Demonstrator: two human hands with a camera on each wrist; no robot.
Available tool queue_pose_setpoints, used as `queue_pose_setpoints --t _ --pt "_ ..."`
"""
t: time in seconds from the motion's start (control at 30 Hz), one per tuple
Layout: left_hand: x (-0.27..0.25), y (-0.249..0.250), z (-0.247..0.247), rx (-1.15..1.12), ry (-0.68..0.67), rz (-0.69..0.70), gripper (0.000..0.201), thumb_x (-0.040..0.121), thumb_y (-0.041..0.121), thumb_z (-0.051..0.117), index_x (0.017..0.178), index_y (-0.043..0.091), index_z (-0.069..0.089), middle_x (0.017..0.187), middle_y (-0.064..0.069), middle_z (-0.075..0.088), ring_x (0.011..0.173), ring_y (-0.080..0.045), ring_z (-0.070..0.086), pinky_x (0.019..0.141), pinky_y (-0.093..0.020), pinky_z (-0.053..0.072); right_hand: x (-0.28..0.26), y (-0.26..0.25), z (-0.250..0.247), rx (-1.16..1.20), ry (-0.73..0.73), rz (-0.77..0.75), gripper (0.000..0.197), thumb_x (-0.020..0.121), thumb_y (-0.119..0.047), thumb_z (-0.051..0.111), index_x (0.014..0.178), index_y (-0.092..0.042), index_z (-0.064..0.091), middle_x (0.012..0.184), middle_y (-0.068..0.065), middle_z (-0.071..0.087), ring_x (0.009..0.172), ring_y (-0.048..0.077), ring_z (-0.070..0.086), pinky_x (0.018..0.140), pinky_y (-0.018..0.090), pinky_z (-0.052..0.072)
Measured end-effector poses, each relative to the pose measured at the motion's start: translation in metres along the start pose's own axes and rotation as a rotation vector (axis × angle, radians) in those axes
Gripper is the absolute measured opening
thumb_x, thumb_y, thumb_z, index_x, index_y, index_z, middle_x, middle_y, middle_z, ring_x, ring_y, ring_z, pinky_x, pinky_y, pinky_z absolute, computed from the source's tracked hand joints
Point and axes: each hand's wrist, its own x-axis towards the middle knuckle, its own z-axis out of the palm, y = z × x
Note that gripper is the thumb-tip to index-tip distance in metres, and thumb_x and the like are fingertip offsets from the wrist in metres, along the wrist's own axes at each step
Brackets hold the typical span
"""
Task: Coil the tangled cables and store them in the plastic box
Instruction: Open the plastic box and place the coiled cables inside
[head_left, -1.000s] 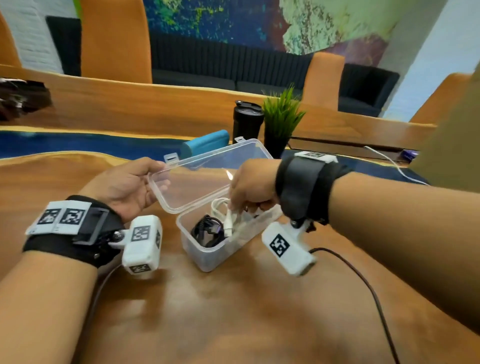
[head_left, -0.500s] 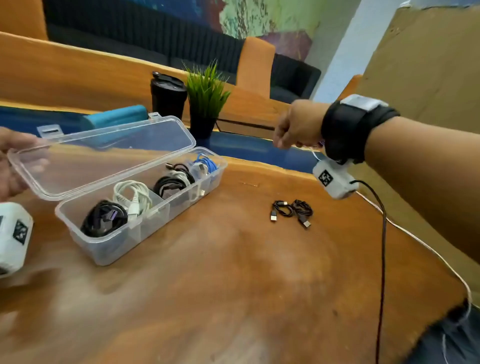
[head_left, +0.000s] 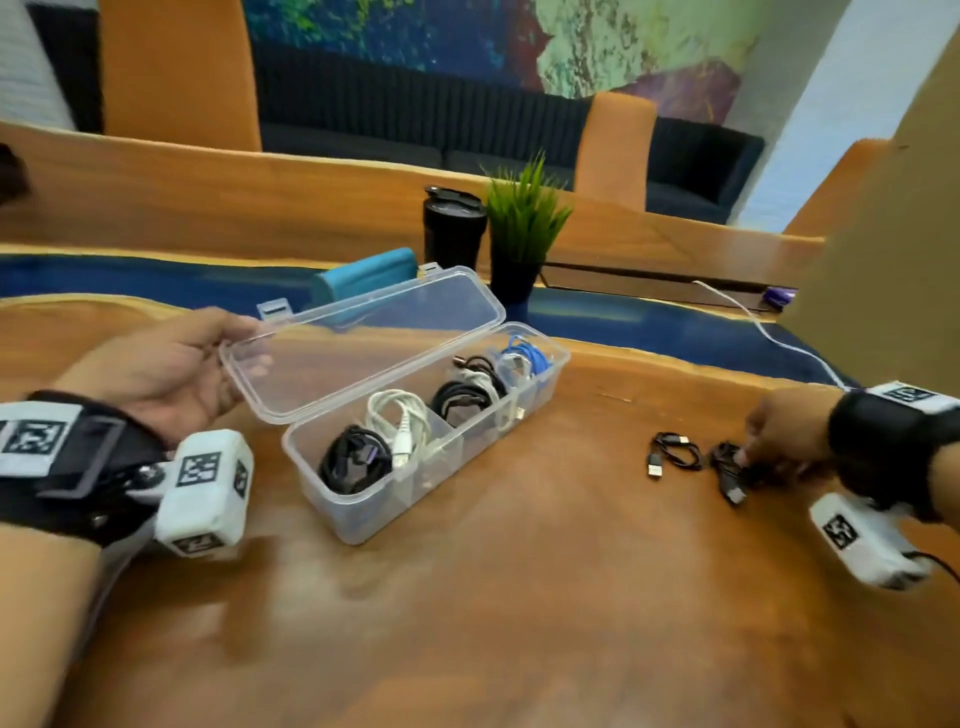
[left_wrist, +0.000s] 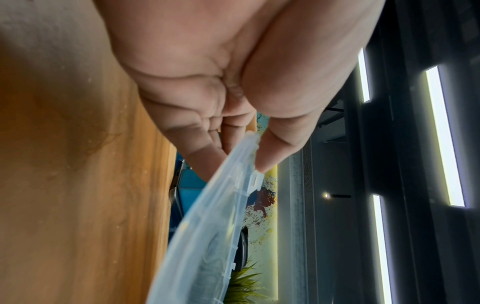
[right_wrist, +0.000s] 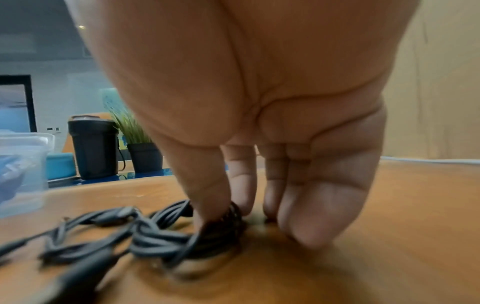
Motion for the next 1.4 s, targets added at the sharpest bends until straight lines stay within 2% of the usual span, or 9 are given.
queue_pose_setpoints --t 0.1,0.23,0.37,0.5,0.77,0.97,1.23,1.3,1.4 --pt "0.001 -0.002 0.0 0.035 0.007 0.006 0.018 0.098 0.015 0.051 0.1 0.002 0.064 0.057 -0.001 0.069 0.046 -0.005 0.065 0.053 -0.013 0.056 0.005 0.003 0.0 -0.012 0.053 -0.024 0.016 0.085 -0.023 0.071 0.085 -0.008 0.067 0.083 0.014 0.069 0.077 0.03 0.066 0.064 0.038 0.057" --pt "0.005 -0.002 -0.008 -0.003 0.032 0.028 0.014 0.097 0.014 0.054 0.096 0.004 0.064 0.059 -0.001 0.069 0.047 -0.005 0.066 0.05 -0.014 0.055 -0.003 0.008 -0.025 0.305 0.101 -0.119 0.007 0.089 -0.005 0.065 0.088 0.001 0.061 0.073 0.022 0.071 0.057 0.026 0.065 0.054 0.034 0.052" --pt "0.001 -0.001 -0.006 -0.014 0.031 0.031 0.012 0.096 0.015 0.056 0.095 0.005 0.063 0.06 -0.001 0.069 0.048 -0.005 0.066 0.05 -0.015 0.056 -0.035 -0.025 -0.062 0.582 0.296 -0.386 0.014 0.076 -0.012 0.076 0.08 -0.007 0.064 0.067 0.023 0.067 0.049 0.02 0.062 0.048 0.028 0.052" --pt "-0.003 -0.001 -0.002 -0.028 0.029 0.041 0.012 0.096 0.015 0.057 0.092 0.006 0.064 0.062 0.0 0.069 0.048 -0.006 0.066 0.053 -0.014 0.056 -0.086 -0.101 -0.071 0.759 0.219 -0.722 0.021 0.071 -0.017 0.073 0.087 -0.008 0.063 0.069 0.013 0.068 0.055 0.017 0.066 0.054 0.027 0.059" --pt "-0.008 0.001 0.0 -0.058 0.019 0.03 0.011 0.096 0.016 0.058 0.094 0.006 0.062 0.061 -0.002 0.068 0.049 -0.007 0.066 0.049 -0.016 0.056 -0.118 -0.226 -0.037 0.298 0.163 -0.921 0.009 0.086 -0.016 0.072 0.09 -0.014 0.065 0.074 0.006 0.073 0.062 0.016 0.071 0.052 0.023 0.057" --pt "-0.007 0.001 -0.001 -0.082 0.005 0.025 0.012 0.095 0.016 0.058 0.094 0.005 0.064 0.064 -0.004 0.068 0.05 -0.008 0.066 0.05 -0.017 0.057 -0.1 -0.252 0.0 -0.051 0.091 -0.843 0.012 0.084 -0.019 0.074 0.085 -0.017 0.062 0.069 0.0 0.07 0.049 0.008 0.066 0.049 0.023 0.052" --pt "-0.008 0.002 -0.002 -0.094 0.003 0.002 0.009 0.093 0.015 0.06 0.096 0.007 0.061 0.066 -0.002 0.069 0.05 -0.007 0.066 0.051 -0.017 0.057 -0.1 -0.265 0.019 -0.441 0.212 -0.966 0.011 0.085 -0.028 0.072 0.093 -0.02 0.073 0.08 -0.006 0.066 0.075 0.011 0.059 0.061 0.022 0.046" --pt "-0.009 0.004 -0.001 -0.08 -0.019 -0.01 0.017 0.082 0.017 0.068 0.094 0.008 0.062 0.064 0.0 0.069 0.049 -0.005 0.065 0.05 -0.015 0.056 -0.102 -0.255 0.002 -0.244 0.136 -0.956 0.01 0.088 -0.019 0.068 0.096 -0.021 0.074 0.071 -0.009 0.068 0.06 0.002 0.062 0.054 0.015 0.049" --pt "-0.008 0.005 -0.002 -0.006 -0.046 0.036 0.067 0.031 0.028 0.085 0.092 0.01 0.063 0.062 0.003 0.07 0.048 -0.003 0.065 0.048 -0.012 0.053 -0.096 -0.217 -0.041 -0.028 0.242 -0.89 0.013 0.088 -0.009 0.064 0.094 -0.018 0.072 0.074 0.001 0.07 0.055 0.009 0.062 0.049 0.02 0.052"
